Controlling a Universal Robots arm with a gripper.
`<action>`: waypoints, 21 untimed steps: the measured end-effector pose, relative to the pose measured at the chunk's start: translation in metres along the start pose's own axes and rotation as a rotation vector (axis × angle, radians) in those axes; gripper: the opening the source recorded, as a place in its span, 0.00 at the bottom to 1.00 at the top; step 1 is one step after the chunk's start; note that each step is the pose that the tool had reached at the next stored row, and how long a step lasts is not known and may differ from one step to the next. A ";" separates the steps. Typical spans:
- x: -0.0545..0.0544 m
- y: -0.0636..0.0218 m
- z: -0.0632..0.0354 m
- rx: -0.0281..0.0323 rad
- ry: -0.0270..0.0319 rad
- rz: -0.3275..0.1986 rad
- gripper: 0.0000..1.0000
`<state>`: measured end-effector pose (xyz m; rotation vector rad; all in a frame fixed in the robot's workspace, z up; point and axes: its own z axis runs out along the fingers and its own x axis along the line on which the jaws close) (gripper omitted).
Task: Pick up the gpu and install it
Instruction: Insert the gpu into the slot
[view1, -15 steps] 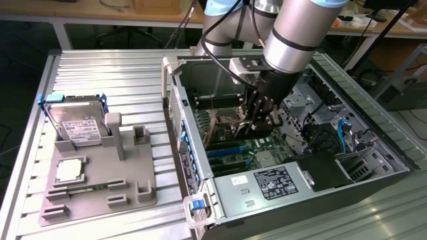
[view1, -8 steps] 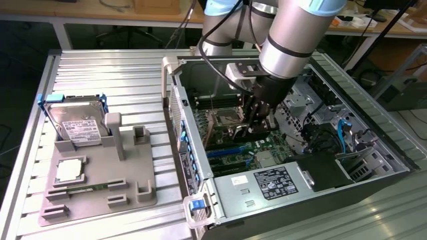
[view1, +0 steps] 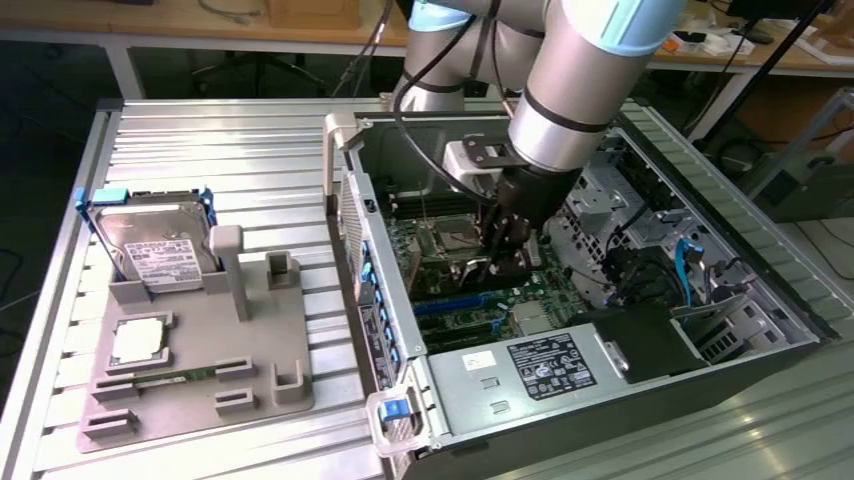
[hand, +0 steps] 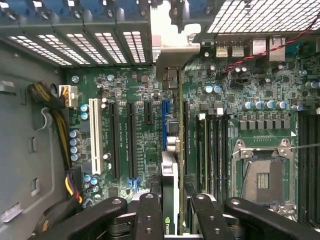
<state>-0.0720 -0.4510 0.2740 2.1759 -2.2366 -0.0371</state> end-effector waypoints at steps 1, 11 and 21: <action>0.000 -0.0001 0.0012 0.0000 0.0000 0.000 0.27; -0.001 -0.0004 0.0156 0.0001 0.0066 0.000 0.27; -0.001 -0.0002 0.0068 -0.0021 0.0069 0.000 0.27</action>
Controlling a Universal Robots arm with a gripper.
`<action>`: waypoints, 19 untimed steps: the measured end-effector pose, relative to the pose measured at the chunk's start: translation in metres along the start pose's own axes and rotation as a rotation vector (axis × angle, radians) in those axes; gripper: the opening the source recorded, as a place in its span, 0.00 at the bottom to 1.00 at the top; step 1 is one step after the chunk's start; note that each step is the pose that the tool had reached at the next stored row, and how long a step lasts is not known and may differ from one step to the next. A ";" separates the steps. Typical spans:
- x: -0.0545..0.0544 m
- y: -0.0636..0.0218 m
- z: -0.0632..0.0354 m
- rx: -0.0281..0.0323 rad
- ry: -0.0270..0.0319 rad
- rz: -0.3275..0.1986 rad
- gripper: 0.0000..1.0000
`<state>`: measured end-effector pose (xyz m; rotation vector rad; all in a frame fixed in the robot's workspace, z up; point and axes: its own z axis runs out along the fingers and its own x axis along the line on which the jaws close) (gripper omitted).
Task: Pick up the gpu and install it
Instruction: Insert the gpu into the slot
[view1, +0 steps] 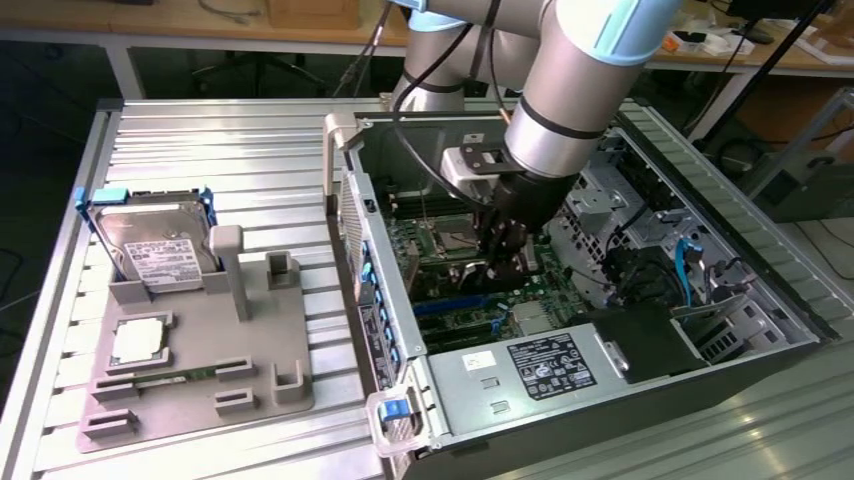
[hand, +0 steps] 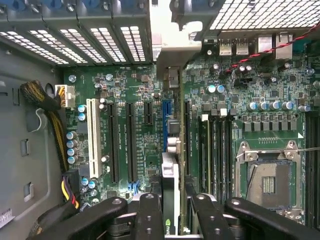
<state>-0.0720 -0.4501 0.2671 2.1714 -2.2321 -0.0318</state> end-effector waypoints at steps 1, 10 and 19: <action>0.000 0.0004 -0.0001 0.0000 0.0002 0.000 0.27; 0.000 0.0126 0.0006 0.0008 0.0007 -0.001 0.27; 0.003 0.0162 0.0035 0.0009 0.0045 -0.003 0.27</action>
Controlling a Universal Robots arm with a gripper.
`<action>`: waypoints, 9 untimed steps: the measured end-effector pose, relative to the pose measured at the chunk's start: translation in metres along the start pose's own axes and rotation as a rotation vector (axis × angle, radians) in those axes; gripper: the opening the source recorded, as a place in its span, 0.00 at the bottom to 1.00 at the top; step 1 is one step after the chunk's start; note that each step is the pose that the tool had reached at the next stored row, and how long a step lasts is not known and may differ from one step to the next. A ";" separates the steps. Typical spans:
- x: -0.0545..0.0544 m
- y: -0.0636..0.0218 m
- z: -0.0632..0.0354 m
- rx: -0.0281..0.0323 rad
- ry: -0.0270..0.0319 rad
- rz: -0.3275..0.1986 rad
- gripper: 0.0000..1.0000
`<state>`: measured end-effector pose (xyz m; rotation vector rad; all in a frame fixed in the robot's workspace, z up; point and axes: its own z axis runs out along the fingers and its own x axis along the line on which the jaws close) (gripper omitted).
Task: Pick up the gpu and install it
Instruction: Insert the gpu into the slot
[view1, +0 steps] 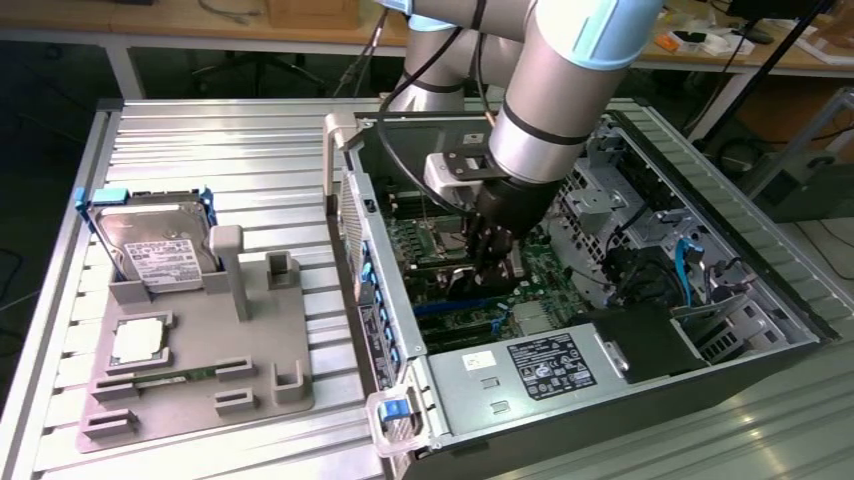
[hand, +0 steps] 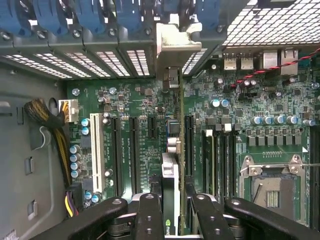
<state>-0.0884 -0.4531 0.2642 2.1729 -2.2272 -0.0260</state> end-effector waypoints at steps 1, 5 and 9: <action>0.000 0.0003 0.0005 0.0000 0.0010 0.000 0.27; 0.000 0.0022 0.0013 0.0001 0.0012 0.000 0.27; 0.000 0.0051 0.0019 0.0000 0.0012 0.000 0.27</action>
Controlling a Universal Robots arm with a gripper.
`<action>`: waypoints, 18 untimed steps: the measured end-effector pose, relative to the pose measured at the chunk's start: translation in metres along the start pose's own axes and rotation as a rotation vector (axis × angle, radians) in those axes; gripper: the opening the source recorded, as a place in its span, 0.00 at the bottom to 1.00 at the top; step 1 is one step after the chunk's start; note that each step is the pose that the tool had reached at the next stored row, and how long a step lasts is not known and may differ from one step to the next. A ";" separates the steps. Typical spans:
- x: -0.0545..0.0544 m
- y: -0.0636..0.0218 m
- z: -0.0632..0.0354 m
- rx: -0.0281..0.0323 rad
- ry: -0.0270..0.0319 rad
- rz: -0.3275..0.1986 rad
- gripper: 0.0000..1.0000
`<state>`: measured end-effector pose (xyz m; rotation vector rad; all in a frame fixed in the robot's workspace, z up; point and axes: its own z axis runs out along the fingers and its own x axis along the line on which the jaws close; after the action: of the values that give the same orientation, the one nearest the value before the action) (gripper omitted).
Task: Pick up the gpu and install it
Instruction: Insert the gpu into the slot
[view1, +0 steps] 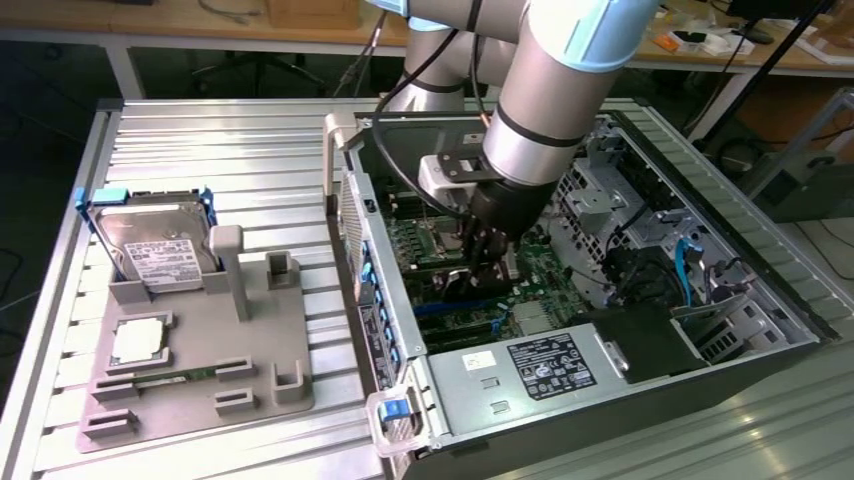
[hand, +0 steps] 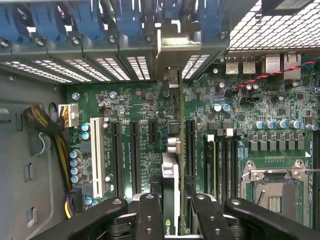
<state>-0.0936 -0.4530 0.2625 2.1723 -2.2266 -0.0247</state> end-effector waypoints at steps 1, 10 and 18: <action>0.000 0.0005 0.0001 0.0000 0.0001 0.000 0.27; 0.000 0.0036 0.0006 0.0010 0.0085 -0.002 0.27; 0.000 0.0037 0.0007 0.0123 0.0322 -0.012 0.27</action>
<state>-0.0973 -0.4531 0.2619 2.1757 -2.2031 0.0236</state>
